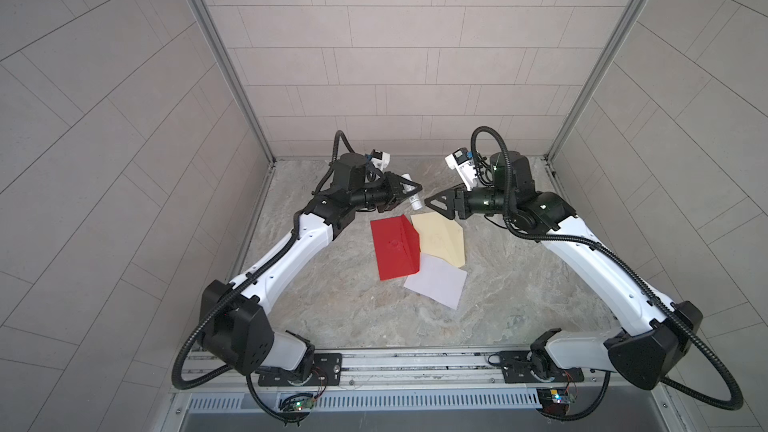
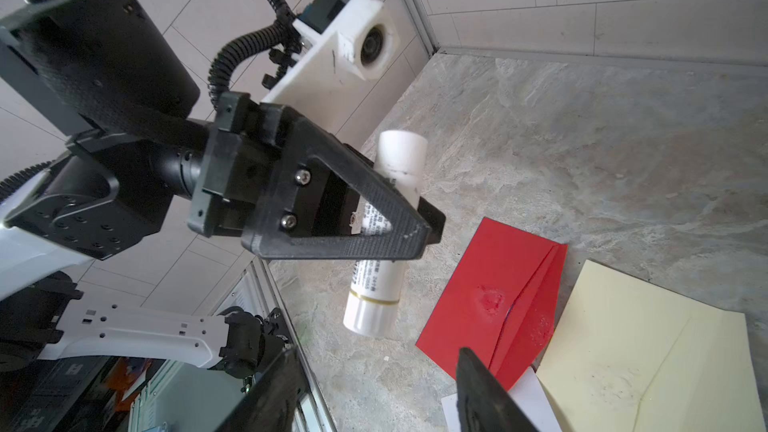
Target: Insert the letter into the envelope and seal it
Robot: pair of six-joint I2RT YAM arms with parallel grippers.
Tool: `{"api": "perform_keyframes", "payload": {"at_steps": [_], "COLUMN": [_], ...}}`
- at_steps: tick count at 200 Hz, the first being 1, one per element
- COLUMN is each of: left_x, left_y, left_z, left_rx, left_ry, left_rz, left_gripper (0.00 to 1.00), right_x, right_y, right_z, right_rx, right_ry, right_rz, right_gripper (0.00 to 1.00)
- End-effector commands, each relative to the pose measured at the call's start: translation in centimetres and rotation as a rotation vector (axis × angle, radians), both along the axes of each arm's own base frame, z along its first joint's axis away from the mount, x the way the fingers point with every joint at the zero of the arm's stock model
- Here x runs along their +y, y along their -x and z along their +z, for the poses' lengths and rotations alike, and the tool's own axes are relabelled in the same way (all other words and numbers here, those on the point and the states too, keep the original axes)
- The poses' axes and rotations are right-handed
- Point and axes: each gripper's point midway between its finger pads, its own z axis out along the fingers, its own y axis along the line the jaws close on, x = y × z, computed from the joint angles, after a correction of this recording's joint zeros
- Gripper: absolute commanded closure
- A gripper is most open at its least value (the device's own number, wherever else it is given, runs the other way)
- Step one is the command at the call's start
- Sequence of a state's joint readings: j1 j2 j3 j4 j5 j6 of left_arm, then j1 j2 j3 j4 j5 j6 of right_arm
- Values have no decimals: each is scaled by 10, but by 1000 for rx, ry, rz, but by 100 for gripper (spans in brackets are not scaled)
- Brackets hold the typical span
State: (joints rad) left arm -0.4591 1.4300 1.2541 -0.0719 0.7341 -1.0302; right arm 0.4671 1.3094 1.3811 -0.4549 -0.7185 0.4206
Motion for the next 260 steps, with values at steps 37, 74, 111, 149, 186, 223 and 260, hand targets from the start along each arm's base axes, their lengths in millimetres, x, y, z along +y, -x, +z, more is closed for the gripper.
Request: {"api": "perform_keyframes", "payload": {"at_steps": [37,74,111,149,186,223,260], "left_x": [-7,-8,-10,-8,-9,-14,-13], "left_y": [8,12,15,10,-1,4,21], "left_z": [31,35,33,35,30,43,72], "left_rx": [-94,-102,-101,-89,-39,-85,-227], "left_ry": [70,76,78,90,104,141,212], "left_rz": [-40,-49,-58,-19,20,-30,-114], "left_gripper": [100,100,100,100,100,100,100], "right_x": [25,38,43,42,34,47,58], "right_y": [-4,-13,-22,-24,-27,-20,3], "right_z": [-13,-13,-19,-39,-58,-51,9], "right_rx": [40,49,69,51,-82,-36,29], "right_ry": [4,-11,-4,167,482,371,-118], "right_rz": [58,76,58,11,-92,-17,215], "right_gripper": [37,46,69,87,91,97,100]}}
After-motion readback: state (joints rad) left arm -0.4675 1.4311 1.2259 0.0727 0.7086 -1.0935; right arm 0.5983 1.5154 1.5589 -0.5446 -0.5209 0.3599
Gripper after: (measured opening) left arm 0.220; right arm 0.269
